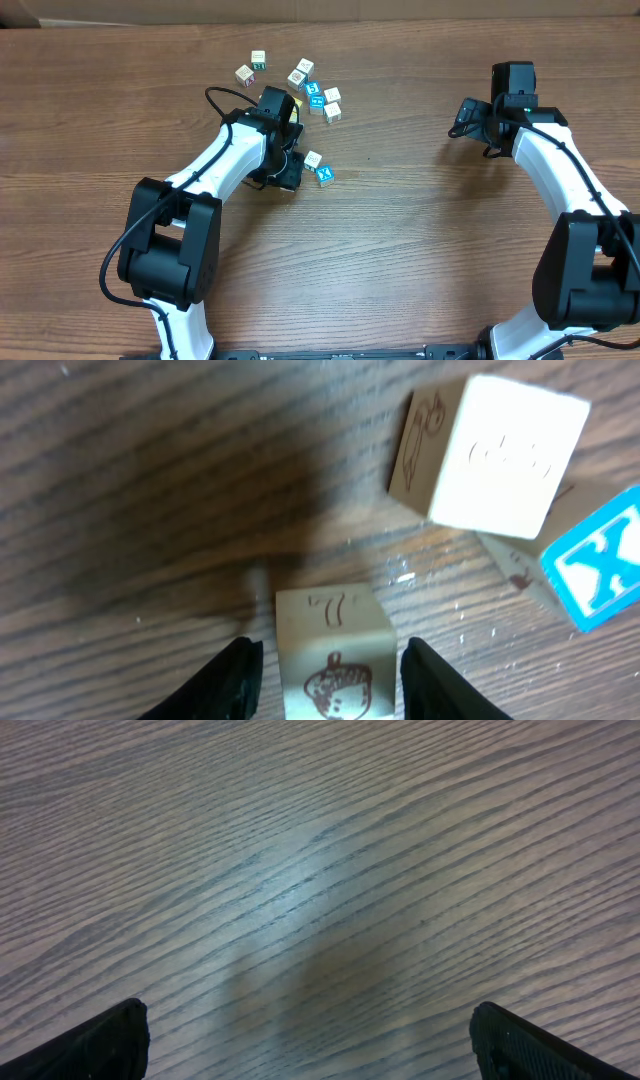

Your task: Form a circle

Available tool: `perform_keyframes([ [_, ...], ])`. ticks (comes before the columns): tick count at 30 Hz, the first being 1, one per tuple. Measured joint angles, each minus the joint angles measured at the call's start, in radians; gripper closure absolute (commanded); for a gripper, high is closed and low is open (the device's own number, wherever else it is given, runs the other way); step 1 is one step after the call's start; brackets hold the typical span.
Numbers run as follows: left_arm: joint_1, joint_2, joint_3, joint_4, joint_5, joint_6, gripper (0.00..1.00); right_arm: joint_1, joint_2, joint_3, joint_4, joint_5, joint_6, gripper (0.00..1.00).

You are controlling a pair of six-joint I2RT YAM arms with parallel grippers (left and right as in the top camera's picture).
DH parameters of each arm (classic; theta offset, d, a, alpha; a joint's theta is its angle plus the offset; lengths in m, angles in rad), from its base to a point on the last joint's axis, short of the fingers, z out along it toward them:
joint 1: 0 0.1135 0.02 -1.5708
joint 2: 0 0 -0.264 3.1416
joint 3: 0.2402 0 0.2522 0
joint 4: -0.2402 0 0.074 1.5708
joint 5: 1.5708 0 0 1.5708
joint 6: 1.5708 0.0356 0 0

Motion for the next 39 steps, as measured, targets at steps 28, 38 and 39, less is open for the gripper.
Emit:
perform_keyframes([
  [28,0.0,0.0,-0.002,0.011,-0.004,0.286,0.73,0.0,0.0,0.0,0.0,0.0,-0.001,0.0],
  [38,0.0,0.0,-0.002,0.014,-0.003,0.36,0.75,0.0,0.0,0.0,0.0,0.0,-0.001,0.0],
  [39,0.0,0.0,-0.002,0.014,-0.003,0.373,0.75,0.0,0.0,0.0,-0.001,0.0,0.0,0.0],
])
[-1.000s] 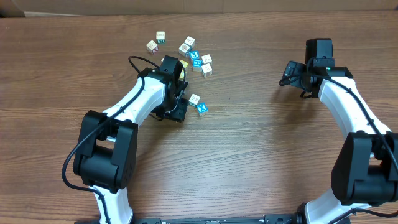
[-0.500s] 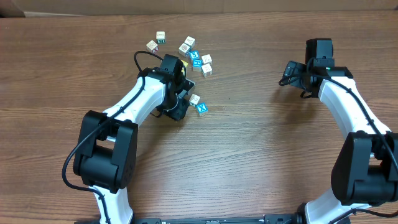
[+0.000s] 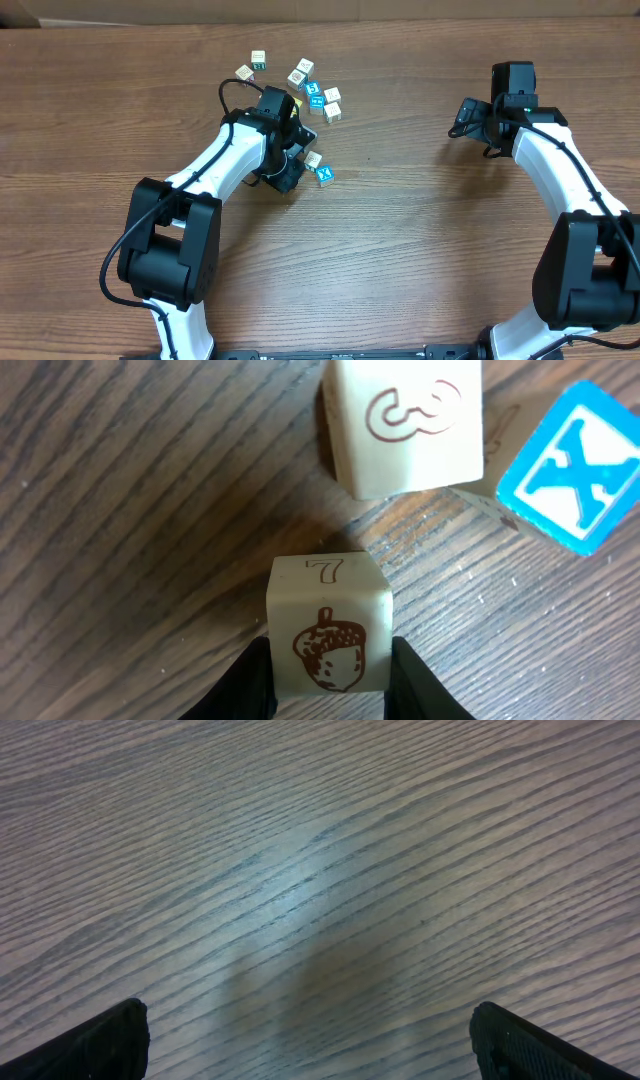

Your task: Form a circle

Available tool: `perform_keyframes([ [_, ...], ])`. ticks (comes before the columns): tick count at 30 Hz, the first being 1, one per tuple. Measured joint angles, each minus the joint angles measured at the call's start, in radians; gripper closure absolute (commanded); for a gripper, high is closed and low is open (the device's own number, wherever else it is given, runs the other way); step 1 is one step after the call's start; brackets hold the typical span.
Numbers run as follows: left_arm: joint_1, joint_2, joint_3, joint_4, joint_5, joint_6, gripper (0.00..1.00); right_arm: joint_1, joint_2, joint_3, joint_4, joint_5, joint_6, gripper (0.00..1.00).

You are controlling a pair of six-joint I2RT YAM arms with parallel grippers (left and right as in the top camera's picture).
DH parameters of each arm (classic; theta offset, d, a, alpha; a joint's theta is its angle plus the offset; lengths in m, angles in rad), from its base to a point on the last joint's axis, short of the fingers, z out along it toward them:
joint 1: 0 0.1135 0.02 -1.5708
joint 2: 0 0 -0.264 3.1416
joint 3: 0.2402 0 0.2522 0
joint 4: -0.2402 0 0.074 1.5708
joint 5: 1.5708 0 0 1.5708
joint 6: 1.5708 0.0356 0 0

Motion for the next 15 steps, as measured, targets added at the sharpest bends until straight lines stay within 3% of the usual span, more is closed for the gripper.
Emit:
perform_keyframes([
  [5,0.0,0.0,0.0,0.0,0.017,0.112,0.66,0.0,0.0,0.0,0.001,0.0,0.0,0.0],
  [15,0.0,0.0,0.0,0.027,0.056,0.263,0.7,0.0,0.0,0.0,0.0,0.0,0.0,0.0],
])
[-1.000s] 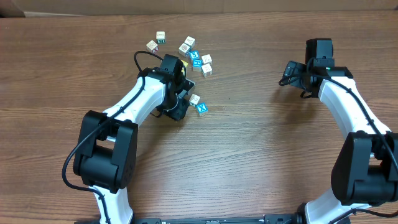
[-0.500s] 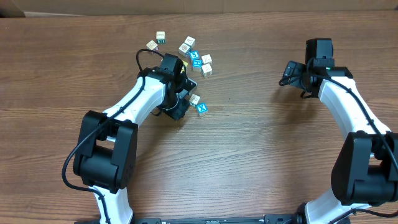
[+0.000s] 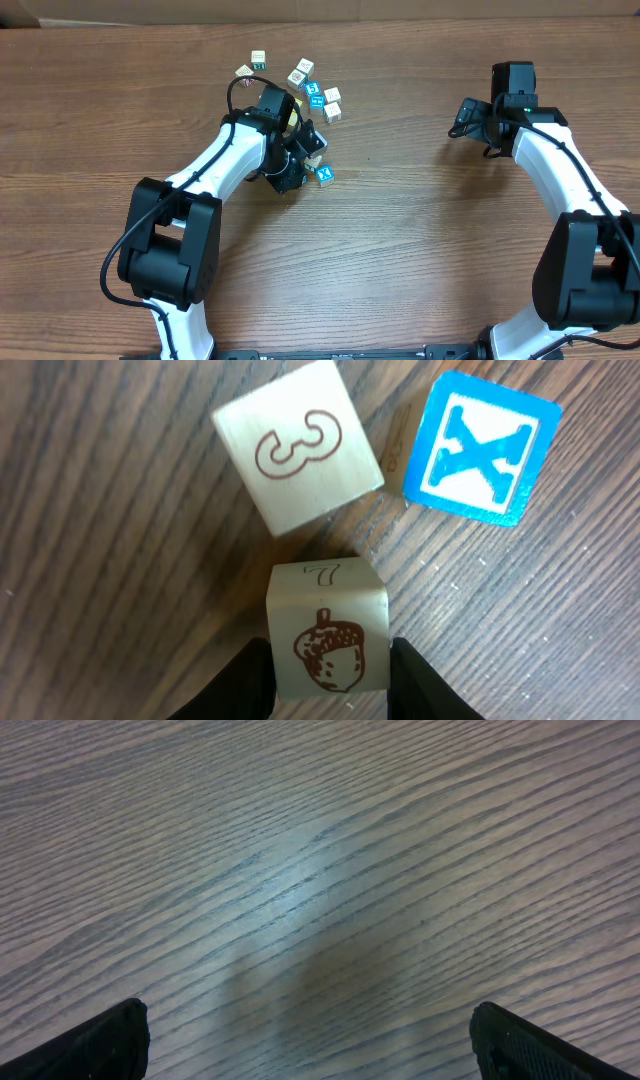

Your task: Form a circle

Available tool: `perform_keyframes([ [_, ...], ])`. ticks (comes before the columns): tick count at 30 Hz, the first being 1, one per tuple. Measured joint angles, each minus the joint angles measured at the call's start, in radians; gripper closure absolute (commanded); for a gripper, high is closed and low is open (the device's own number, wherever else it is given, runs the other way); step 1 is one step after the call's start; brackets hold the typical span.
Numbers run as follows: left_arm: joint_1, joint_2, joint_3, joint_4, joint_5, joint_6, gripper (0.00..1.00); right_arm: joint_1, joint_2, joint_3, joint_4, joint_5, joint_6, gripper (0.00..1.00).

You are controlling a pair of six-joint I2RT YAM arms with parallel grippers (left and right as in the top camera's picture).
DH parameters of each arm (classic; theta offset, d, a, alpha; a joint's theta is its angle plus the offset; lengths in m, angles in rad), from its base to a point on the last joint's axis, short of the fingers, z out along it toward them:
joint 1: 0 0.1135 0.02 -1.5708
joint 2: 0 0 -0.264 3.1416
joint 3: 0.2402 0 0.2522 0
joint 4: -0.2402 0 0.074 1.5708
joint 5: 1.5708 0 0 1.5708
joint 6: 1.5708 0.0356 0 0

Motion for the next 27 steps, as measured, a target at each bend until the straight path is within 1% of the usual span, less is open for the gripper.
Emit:
perform_keyframes([
  [7,0.0,0.0,0.0,0.019,0.005,0.016,0.72,0.0,0.0,0.0,0.0,0.0,0.0,0.0],
  [12,0.0,0.0,0.0,0.004,0.005,0.0,0.74,0.0,0.0,0.0,0.0,0.0,0.0,0.0],
  [14,0.0,0.0,0.0,0.001,0.005,-0.024,0.75,0.0,0.0,0.0,0.0,0.0,0.0,0.0],
  [17,0.0,0.0,0.0,0.002,0.005,-0.076,0.77,0.0,0.0,0.0,0.0,0.0,0.0,0.0],
  [20,0.0,0.0,0.0,0.004,0.006,-0.159,0.79,0.0,0.0,0.0,-0.001,0.0,0.0,0.0],
  [27,0.0,0.0,0.0,0.005,0.01,-0.375,0.77,0.0,0.0,0.0,0.0,0.0,-0.001,0.0],
])
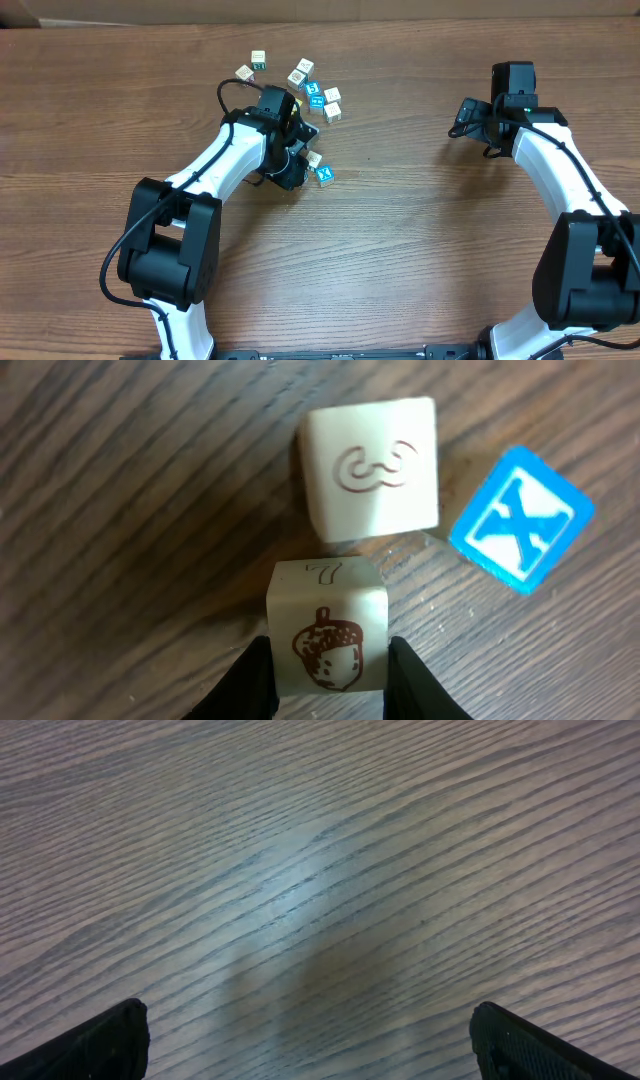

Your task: Form a circle

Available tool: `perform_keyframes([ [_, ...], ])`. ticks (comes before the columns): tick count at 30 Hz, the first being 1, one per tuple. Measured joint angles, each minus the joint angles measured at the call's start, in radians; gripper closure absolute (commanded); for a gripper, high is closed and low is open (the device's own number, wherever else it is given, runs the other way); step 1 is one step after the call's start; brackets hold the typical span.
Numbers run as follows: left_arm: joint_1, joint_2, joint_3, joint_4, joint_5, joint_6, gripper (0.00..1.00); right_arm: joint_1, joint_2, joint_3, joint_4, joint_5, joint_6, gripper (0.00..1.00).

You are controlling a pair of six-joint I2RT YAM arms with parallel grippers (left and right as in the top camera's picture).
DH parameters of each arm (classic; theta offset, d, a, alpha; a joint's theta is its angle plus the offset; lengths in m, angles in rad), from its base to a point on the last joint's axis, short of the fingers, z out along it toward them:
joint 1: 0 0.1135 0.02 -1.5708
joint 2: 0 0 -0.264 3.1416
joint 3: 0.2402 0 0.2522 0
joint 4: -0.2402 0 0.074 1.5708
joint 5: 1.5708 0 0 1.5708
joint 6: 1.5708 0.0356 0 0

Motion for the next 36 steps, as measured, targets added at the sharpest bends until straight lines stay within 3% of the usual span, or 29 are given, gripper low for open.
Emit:
perform_keyframes([
  [25,-0.006,-0.003,0.003,-0.061,-0.049,-0.545,0.71,0.0,0.0,0.0,0.0,0.0,0.0,0.0],
  [36,-0.03,-0.003,0.003,-0.018,-0.106,-0.562,0.73,0.0,0.0,0.0,0.0,0.0,0.0,0.0],
])
